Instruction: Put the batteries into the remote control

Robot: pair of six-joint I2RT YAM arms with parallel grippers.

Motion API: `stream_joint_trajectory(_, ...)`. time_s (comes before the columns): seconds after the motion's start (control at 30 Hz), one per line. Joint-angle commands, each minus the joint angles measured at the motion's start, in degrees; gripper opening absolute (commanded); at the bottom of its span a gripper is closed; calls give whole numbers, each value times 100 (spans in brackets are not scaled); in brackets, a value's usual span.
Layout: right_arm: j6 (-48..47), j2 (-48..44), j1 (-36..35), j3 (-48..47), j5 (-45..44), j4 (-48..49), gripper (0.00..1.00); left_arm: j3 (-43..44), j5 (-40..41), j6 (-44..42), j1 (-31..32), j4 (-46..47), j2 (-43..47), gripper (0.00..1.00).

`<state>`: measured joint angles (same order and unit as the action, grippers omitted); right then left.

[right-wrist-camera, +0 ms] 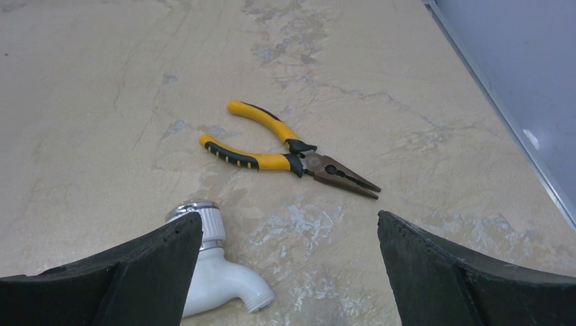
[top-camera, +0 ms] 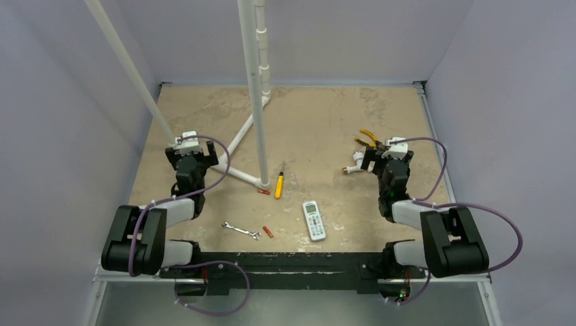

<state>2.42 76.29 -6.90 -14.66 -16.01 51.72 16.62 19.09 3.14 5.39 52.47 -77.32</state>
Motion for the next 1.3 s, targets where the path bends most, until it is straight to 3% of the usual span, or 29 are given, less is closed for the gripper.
stream_joint_trajectory(0.0,110,-698,-153,-4,-282,-449,99,-11,636,87,63,-409,775,100)
stream_joint_trajectory(0.1,738,-1351,-179,-152,-760,-1298,99,260,1138,609,140,-1790,1435,100)
stream_joint_trajectory(0.2,2232,-1846,-174,-949,-1354,-3551,99,997,1379,1557,215,-3904,2069,100)
stream_joint_trajectory(0.3,2258,-1859,-171,-1620,-1056,-4667,99,1730,779,2330,212,-5563,2521,100)
stream_joint_trajectory(0.43,2674,-1650,-152,-1938,-677,-5143,99,1786,481,3372,200,-5943,3013,100)
stream_joint_trajectory(0.53,2284,-1600,-152,-1820,538,-4907,99,1848,479,4344,167,-6619,3259,100)
stream_joint_trajectory(0.67,2239,-1496,-160,-1781,998,-5085,99,2238,-57,4261,156,-7394,3391,100)
stream_joint_trajectory(0.73,2265,-1344,-289,-1905,1205,-5353,98,2349,-572,4089,155,-7597,3462,95)
stream_joint_trajectory(0.97,2879,-1229,-2366,-1814,323,-5600,97,1488,-2565,4162,351,-7056,4214,83)
stream_joint_trajectory(1.13,3515,-1291,-3405,-1251,32,-5606,96,1219,-2358,4074,1343,-7380,4559,79)
stream_joint_trajectory(1.27,3862,-1187,-4132,-962,-78,-5739,92,828,-2545,4209,1776,-7552,5013,79)
